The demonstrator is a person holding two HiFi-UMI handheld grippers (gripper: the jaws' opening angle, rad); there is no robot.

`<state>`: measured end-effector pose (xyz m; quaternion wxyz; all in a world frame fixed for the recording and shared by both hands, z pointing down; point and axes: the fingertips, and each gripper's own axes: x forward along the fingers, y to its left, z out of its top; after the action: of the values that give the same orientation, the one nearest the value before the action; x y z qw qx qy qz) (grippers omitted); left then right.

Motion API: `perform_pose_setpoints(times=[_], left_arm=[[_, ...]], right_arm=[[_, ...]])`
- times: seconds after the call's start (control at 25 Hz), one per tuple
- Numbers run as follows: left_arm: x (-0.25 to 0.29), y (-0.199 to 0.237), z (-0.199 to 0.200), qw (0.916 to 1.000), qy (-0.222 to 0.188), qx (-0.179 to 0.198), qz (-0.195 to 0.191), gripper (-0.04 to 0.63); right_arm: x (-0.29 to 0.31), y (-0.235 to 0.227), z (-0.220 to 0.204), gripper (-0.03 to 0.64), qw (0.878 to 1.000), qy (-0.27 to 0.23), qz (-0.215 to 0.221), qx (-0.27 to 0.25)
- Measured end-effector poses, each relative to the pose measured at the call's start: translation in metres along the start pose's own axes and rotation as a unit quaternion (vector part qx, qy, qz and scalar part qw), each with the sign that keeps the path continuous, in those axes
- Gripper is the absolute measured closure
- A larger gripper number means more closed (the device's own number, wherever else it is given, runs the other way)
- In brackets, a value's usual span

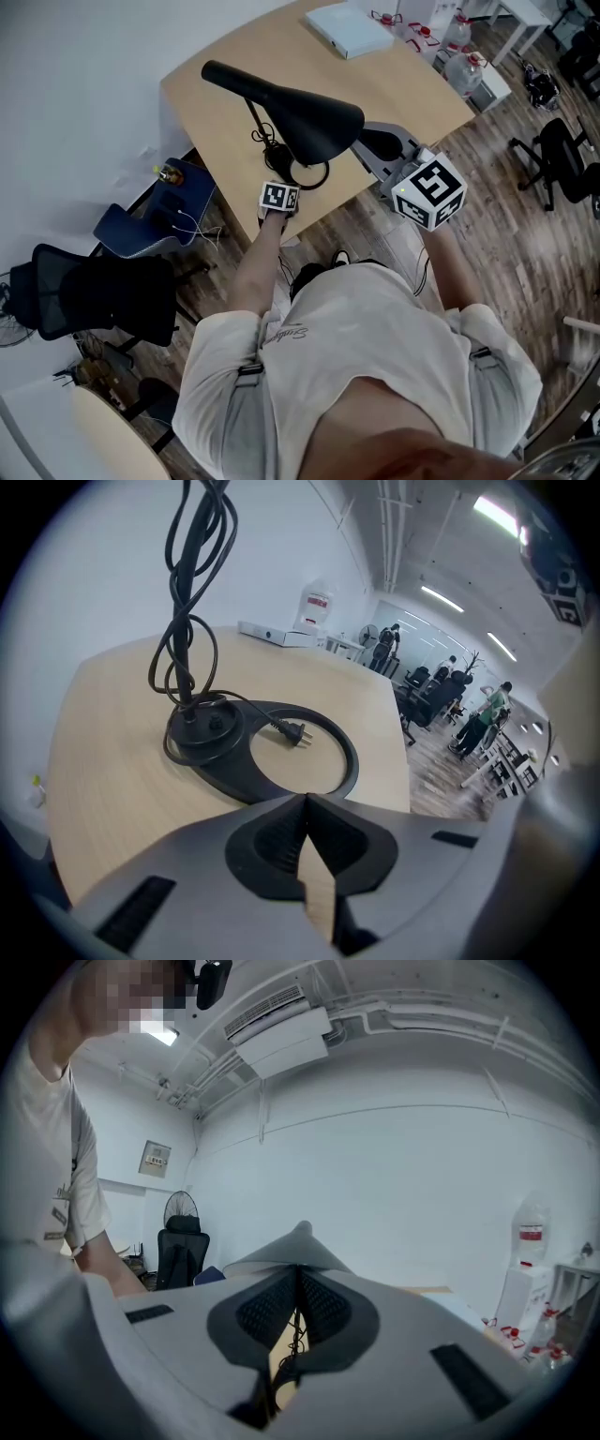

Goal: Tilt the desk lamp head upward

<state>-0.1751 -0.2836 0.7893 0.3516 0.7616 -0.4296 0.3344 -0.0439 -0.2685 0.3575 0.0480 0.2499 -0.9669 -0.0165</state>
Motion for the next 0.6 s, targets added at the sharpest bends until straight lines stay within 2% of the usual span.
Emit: perform_pose_setpoints(times=[0.32, 0.6], left_arm=[[0.001, -0.003, 0.000, 0.9988, 0.029, 0.037, 0.018, 0.581], [0.001, -0.002, -0.001, 0.9988, 0.034, 0.030, 0.017, 0.581]], right_arm=[[-0.003, -0.002, 0.037, 0.621, 1.000, -0.016, 0.016, 0.003], [-0.001, 0.003, 0.065, 0.623, 0.999, -0.032, 0.038, 0.002]])
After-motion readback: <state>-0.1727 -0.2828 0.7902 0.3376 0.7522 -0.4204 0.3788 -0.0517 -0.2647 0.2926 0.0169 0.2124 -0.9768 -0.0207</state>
